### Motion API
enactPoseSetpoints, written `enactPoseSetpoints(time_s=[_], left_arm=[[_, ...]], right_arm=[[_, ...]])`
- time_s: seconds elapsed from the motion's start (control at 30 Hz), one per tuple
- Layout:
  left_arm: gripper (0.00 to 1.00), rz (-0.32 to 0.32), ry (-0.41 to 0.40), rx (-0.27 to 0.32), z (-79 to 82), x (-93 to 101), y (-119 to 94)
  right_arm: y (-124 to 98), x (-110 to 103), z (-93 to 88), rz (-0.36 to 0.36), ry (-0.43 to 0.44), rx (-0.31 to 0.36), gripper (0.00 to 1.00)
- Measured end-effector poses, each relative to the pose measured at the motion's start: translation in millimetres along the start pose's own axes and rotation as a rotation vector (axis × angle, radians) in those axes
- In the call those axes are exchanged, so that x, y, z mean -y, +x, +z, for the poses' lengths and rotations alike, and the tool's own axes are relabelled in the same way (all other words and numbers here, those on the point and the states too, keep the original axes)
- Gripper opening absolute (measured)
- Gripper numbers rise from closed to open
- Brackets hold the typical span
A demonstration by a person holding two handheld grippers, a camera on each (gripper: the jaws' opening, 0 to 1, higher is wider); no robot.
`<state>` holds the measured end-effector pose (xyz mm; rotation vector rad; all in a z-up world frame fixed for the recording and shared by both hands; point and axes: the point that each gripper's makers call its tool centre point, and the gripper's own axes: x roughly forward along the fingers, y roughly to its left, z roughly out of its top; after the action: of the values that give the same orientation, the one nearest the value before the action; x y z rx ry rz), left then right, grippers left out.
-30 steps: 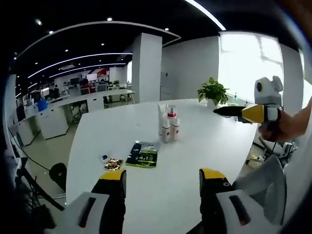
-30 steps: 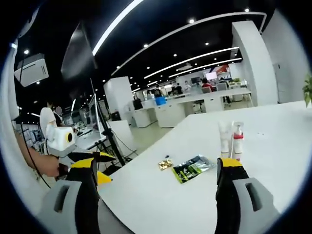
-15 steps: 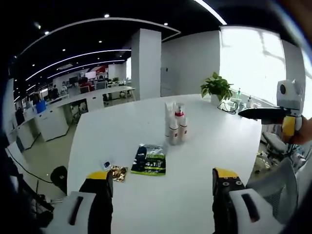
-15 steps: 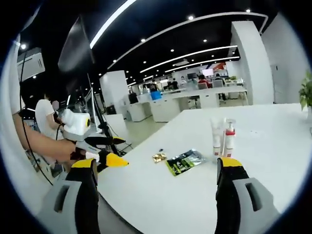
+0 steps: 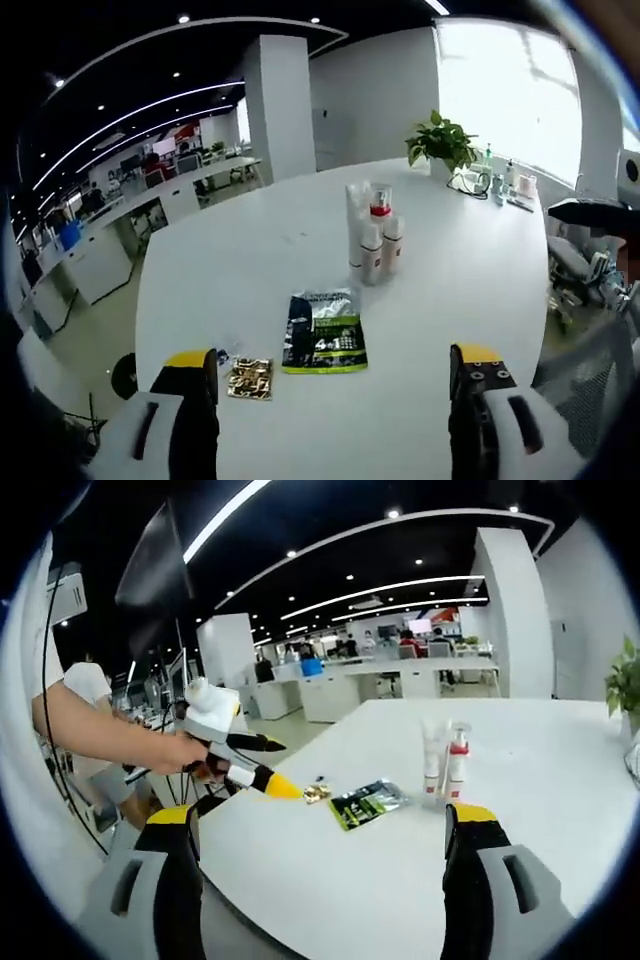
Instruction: Arrange the skincare products in the storage area until every visible bottle or jar stands upright without overlapping.
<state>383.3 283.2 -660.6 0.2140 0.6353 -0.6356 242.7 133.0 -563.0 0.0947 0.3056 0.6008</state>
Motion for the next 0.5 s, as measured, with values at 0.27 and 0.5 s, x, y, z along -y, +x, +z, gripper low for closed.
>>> enactPoseSetpoints(time_s=[0.27,0.5], left_arm=[[1.00,-0.010,0.014,-0.065,-8.1,-13.1,23],[1.00,-0.011,0.012,-0.109,-16.9,-23.0,41]], right_arm=[[1,3,0.1,-0.010,0.000,-0.020,0.99],[-1,6,-3.4,-0.023,0.013,-0.044,0.99]])
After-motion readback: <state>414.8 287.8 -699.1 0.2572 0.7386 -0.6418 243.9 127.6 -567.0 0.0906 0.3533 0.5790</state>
